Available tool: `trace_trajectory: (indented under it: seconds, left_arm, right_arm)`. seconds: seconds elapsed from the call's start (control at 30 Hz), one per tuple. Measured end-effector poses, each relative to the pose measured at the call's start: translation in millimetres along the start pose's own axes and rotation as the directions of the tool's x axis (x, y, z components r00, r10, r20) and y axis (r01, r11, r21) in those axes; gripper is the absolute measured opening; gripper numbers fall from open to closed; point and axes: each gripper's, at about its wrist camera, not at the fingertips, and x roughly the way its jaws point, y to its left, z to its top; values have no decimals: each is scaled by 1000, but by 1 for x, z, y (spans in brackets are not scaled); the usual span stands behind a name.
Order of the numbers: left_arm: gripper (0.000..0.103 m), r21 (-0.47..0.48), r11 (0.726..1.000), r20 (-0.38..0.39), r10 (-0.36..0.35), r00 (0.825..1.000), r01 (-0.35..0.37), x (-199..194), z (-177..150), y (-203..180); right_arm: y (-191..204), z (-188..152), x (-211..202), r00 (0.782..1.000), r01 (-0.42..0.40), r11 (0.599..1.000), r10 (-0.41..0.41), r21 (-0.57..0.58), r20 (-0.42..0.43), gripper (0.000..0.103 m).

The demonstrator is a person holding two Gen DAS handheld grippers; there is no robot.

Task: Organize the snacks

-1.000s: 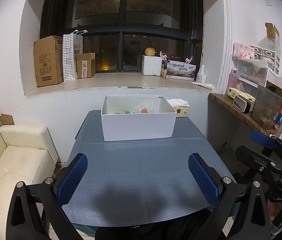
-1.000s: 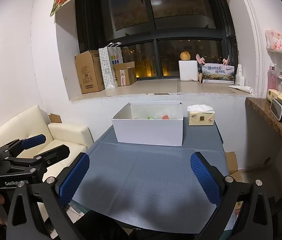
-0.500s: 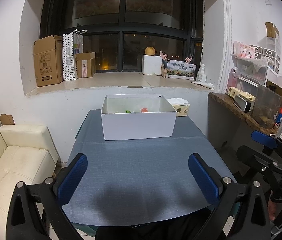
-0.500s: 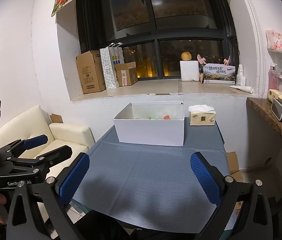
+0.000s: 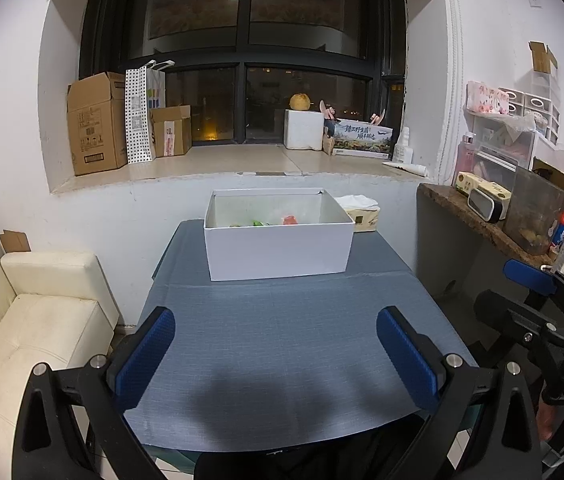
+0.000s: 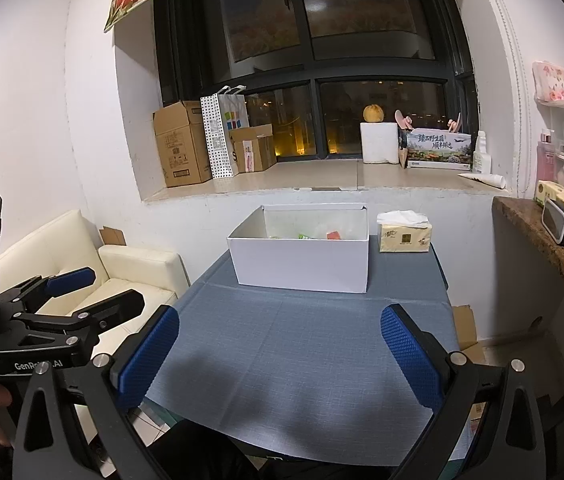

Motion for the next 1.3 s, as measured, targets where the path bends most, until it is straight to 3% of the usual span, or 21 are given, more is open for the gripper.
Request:
trace_trajectory:
  seconds: [1.3]
  left_arm:
    - [103, -12, 1000, 12, -14, 1000, 14, -1, -3, 1]
  right_arm:
    - [0, -6, 1, 1000, -3, 1000, 3, 10, -8, 103]
